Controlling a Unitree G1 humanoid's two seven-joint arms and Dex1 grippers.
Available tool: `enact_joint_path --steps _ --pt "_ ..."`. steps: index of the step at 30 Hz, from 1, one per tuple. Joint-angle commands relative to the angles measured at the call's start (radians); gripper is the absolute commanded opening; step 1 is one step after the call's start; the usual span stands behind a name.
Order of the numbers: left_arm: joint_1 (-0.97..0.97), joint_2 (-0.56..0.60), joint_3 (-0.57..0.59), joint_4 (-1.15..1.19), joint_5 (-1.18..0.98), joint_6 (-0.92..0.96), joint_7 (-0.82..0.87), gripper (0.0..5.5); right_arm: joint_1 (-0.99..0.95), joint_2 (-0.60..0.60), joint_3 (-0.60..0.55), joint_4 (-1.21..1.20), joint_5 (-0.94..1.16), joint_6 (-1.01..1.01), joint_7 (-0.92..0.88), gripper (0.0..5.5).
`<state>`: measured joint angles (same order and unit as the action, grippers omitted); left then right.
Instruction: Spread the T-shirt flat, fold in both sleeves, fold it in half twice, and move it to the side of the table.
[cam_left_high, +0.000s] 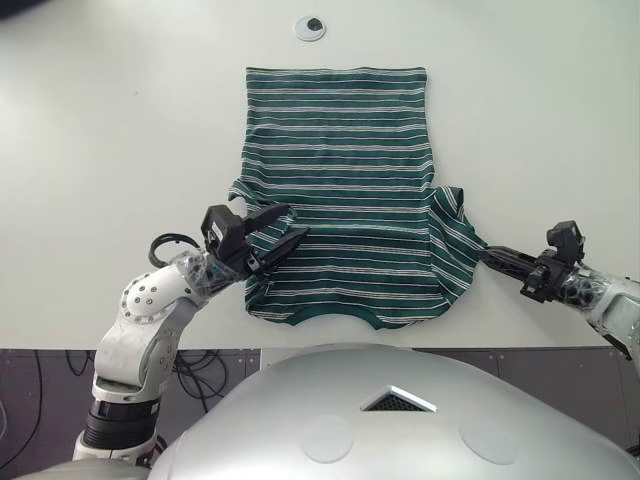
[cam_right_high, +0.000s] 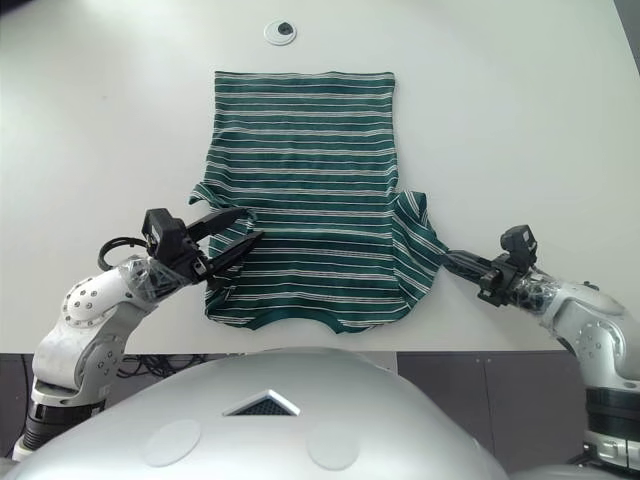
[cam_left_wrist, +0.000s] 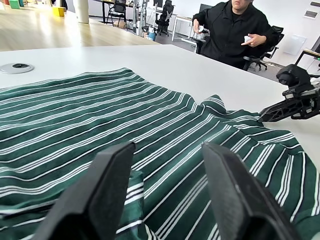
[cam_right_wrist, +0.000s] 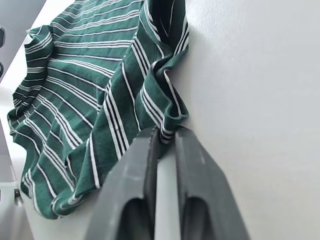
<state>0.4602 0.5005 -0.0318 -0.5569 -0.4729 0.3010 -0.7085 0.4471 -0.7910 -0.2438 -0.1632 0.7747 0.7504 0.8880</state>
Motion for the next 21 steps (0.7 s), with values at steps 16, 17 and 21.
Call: enact_joint_path --steps 16,17,21 --pt "0.143 0.248 0.198 0.492 0.395 -0.950 -0.221 2.45 -0.140 0.133 0.080 -0.311 0.150 0.136 -0.144 0.02" --pt "0.147 0.254 0.200 0.496 0.391 -0.958 -0.219 2.45 -0.165 0.142 0.110 -0.312 0.136 0.139 -0.151 0.02" --pt "0.159 0.308 0.207 0.558 0.455 -1.063 -0.216 2.45 -0.233 0.175 0.188 -0.309 0.121 0.159 -0.185 0.02"
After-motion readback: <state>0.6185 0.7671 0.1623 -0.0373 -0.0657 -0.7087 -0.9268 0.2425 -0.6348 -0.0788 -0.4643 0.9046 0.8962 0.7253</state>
